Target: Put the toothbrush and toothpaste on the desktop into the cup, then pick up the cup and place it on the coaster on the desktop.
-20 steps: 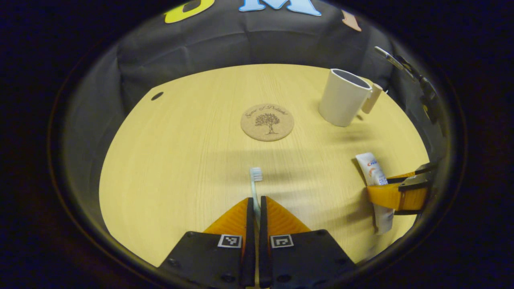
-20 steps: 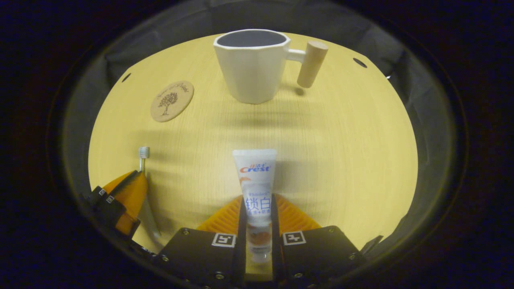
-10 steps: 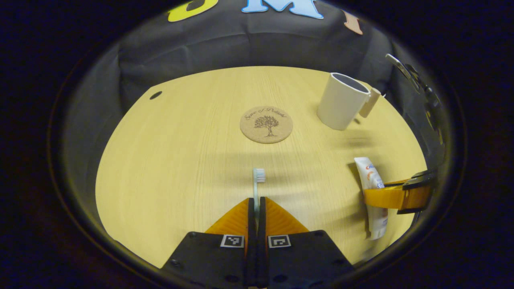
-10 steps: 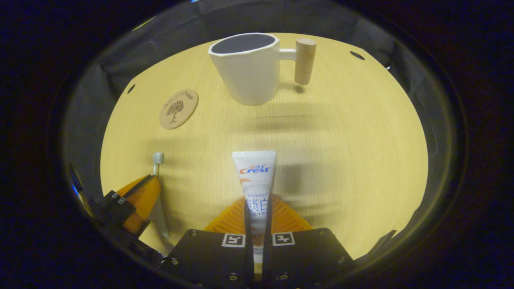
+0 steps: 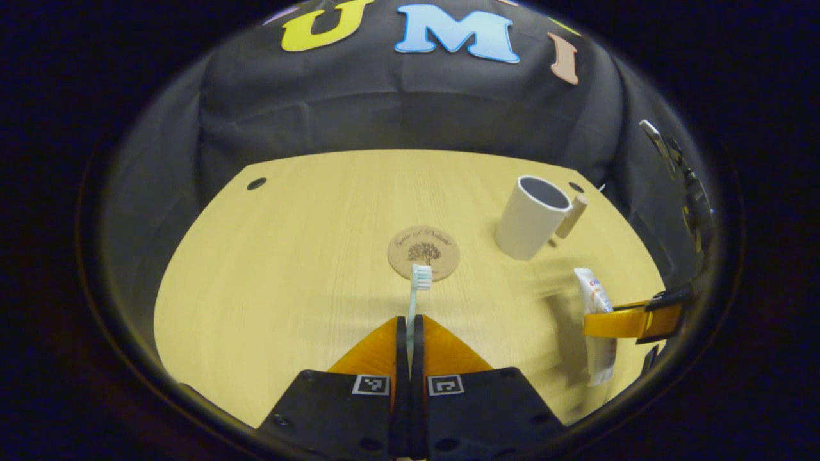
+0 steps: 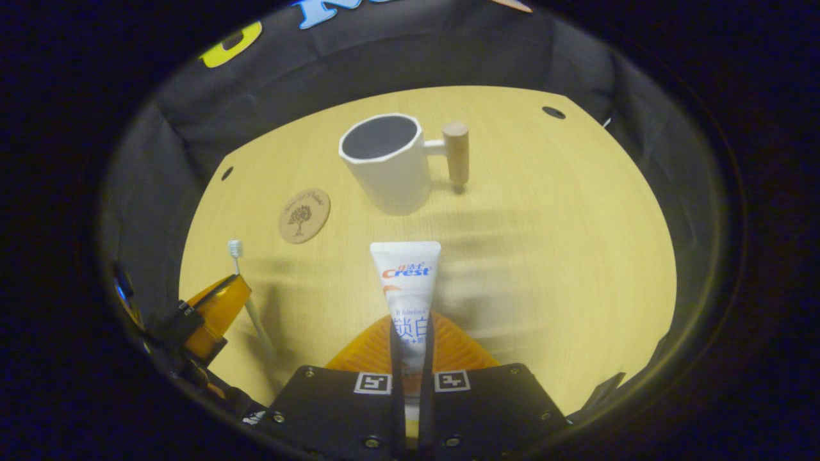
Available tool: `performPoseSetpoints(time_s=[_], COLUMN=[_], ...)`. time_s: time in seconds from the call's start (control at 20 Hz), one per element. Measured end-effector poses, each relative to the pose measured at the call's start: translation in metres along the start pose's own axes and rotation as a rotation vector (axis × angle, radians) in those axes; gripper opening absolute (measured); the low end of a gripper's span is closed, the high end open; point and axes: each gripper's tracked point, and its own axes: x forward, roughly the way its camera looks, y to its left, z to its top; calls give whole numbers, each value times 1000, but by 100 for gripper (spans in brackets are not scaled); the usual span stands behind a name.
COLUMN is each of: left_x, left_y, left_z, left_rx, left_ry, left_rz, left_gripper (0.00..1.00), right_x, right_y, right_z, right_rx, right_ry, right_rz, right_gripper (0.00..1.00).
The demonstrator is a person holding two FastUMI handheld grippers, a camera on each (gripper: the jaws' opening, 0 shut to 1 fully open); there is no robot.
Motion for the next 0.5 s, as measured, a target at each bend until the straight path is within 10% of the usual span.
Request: performPoseSetpoints(time_s=[0.5], left_x=[-34], left_y=[8], left_z=[91], left_rx=[-34], left_ry=[-179], left_rz=[-52], left_gripper=[7], right_x=[-35], right_y=[11], right_z=[93], right_rx=[34], right_ry=[-201], right_rz=[65], right_gripper=[10])
